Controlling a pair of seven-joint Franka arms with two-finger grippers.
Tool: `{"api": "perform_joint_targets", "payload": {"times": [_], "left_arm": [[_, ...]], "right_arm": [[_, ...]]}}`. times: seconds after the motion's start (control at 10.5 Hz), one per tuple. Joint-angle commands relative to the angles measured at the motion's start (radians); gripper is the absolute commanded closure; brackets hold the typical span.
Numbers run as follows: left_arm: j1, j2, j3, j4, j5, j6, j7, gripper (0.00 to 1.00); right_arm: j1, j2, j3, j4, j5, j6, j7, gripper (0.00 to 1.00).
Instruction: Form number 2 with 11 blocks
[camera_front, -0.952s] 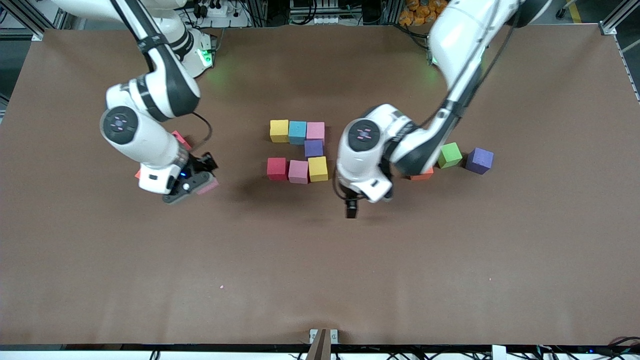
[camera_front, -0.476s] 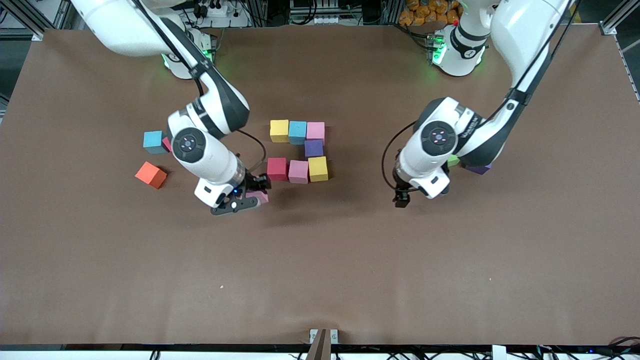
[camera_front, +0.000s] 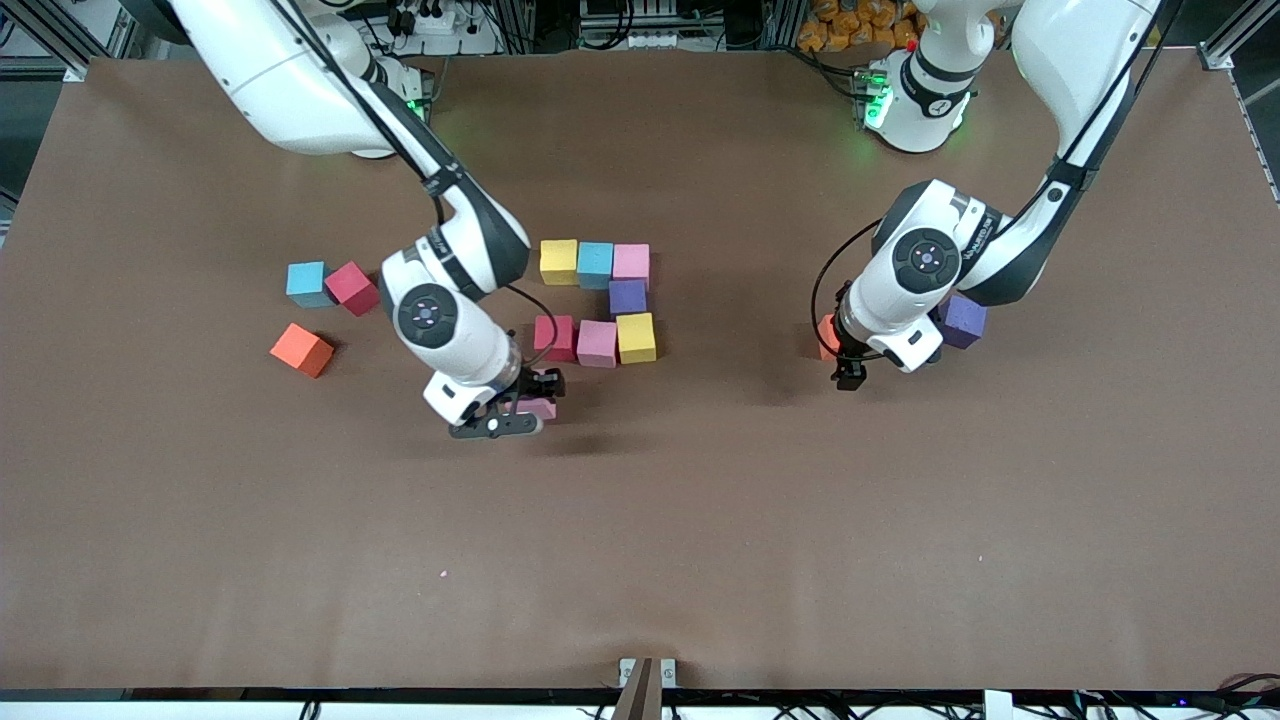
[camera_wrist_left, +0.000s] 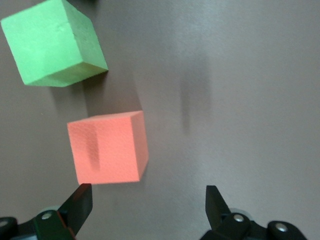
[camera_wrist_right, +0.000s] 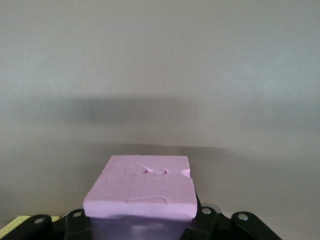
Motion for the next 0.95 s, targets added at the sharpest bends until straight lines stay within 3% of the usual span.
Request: {"api": "perform_joint_targets", "payload": {"times": [0.0,0.38,0.57,0.86], "left_arm": [[0.049,-0.047,-0.015,-0.029,0.001,0.021,0.053,0.00],[0.115,-0.047,-0.009,0.028,0.009,0.012,0.355,0.00],[0.164,-0.033,-0.007,0.086,0.009,0.011,0.555,0.00],[0.189,-0.022,-0.003,0.098,0.010,0.005,0.871,0.00]], "right_arm": [[0.057,0.037,-0.037,0.035,-0.025,-0.004,0.072,0.77],[0.063,0.044,-0.039,0.020,-0.026,-0.008,0.074,0.77],[0.069,0.066,-0.039,0.020,-0.026,-0.004,0.081,0.77],[0.083,0.081,-0.039,0.022,-0.025,-0.004,0.083,0.77]]}}
